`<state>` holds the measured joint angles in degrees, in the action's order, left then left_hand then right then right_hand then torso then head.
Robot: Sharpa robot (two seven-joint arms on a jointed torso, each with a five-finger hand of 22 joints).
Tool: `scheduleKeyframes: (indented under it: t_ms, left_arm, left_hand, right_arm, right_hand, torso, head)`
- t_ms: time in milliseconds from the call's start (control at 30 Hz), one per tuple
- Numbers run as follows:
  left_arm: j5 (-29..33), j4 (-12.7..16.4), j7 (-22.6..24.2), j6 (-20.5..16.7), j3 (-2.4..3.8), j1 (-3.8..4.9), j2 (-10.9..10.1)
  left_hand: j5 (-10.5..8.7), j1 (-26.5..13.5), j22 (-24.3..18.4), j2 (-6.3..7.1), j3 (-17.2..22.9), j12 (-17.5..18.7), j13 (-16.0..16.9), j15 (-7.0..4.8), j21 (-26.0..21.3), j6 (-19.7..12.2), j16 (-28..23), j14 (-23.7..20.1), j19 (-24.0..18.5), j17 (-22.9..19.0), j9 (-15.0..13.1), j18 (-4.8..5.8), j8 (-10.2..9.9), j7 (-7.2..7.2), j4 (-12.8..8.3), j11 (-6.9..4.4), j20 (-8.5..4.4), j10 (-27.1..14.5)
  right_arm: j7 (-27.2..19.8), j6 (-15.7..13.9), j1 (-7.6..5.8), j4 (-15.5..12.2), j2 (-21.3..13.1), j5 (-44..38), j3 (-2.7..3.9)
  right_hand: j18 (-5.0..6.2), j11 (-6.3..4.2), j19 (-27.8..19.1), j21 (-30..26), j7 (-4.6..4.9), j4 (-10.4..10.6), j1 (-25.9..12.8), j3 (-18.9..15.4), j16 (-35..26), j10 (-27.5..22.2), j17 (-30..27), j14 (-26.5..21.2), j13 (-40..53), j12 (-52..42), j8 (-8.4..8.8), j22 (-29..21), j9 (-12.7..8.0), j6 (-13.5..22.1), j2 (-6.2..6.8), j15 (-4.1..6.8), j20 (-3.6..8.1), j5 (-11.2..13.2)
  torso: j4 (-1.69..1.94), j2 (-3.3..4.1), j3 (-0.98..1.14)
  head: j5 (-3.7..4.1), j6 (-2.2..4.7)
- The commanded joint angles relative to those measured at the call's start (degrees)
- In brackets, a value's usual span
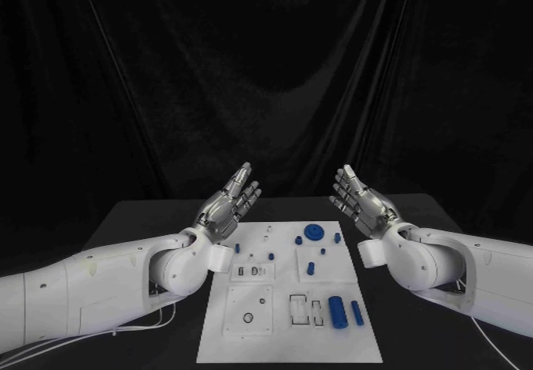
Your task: Assemble the parts on the task board
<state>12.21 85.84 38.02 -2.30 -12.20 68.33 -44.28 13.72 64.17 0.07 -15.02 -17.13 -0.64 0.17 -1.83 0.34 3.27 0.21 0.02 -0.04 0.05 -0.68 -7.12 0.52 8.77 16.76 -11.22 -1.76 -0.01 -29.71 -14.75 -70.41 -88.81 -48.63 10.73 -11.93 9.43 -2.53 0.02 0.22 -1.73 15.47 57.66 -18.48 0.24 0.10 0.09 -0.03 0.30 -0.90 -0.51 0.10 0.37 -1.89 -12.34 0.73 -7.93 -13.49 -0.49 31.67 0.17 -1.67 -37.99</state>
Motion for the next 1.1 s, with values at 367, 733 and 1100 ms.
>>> scheduleKeyframes:
  t_ms: [367, 733, 1100]
  left_arm:
    - [-11.7, -3.0, 3.0, 6.6, 0.07, -0.67, -4.0]
    - [-12.8, -1.7, 4.8, 5.7, 0.09, 0.74, -7.6]
    - [-12.9, 0.8, 5.5, 6.4, 0.10, 2.70, -10.0]
  left_hand:
    - [1.15, 3.2, -0.1, 0.06, 0.7, 0.6, -0.2, -5.54, -0.3, -0.3, -0.2, 0.0, 0.0, 0.0, 0.1, -0.89, 0.1, -1.04, -0.1, 4.00, -1.59, 0.0]
    - [1.84, 4.7, -0.1, 0.40, 0.8, 0.6, -0.1, -3.91, -0.3, -0.4, -0.2, 0.0, 0.0, 0.0, 0.1, -0.36, 0.0, 0.05, -0.1, 6.27, -0.57, 0.0]
    - [3.24, 6.3, -0.1, -0.03, 1.2, 0.6, -0.2, 0.04, -0.3, -0.9, -0.2, 0.0, 0.0, 0.0, 0.2, -1.10, -0.1, 2.80, 0.0, 6.42, 4.33, 0.0]
  right_arm:
    - [9.0, 14.8, -3.61, 8.9, 2.3, -37.6, 0.05]
    - [13.4, 10.2, -10.46, 9.2, 2.7, -83.4, 0.05]
    - [22.9, 7.3, -12.80, 5.8, 2.7, -113.3, 0.07]
  right_hand:
    - [0.89, 9.67, 3.7, 2.0, 7.61, -4.6, 12.2, 2.4, -0.2, 0.7, 0.0, 0.2, 0.1, -0.3, -1.66, 1.2, 0.8, -4.3, 2.73, -7.43, -8.06, -6.1]
    - [1.00, 12.19, 42.0, 11.9, 5.81, -7.7, 26.7, 20.1, 4.8, 8.8, 3.8, 31.9, 1.1, -0.6, -1.80, 4.1, 1.6, -14.0, 13.67, -10.56, -8.40, -1.9]
    - [1.02, 9.17, 61.7, 12.4, 0.68, -8.5, 30.5, 26.1, 7.0, 27.6, 8.6, 56.3, 3.2, -2.2, -2.66, 5.1, 2.7, -28.6, 17.00, -5.65, -2.16, 2.6]
  torso:
    - [0.10, 0.11, -0.05]
    - [0.06, 0.71, 0.05]
    - [0.25, 5.29, 0.10]
  head:
    - [-1.53, -5.90]
    - [-1.06, -7.98]
    - [0.07, -4.81]
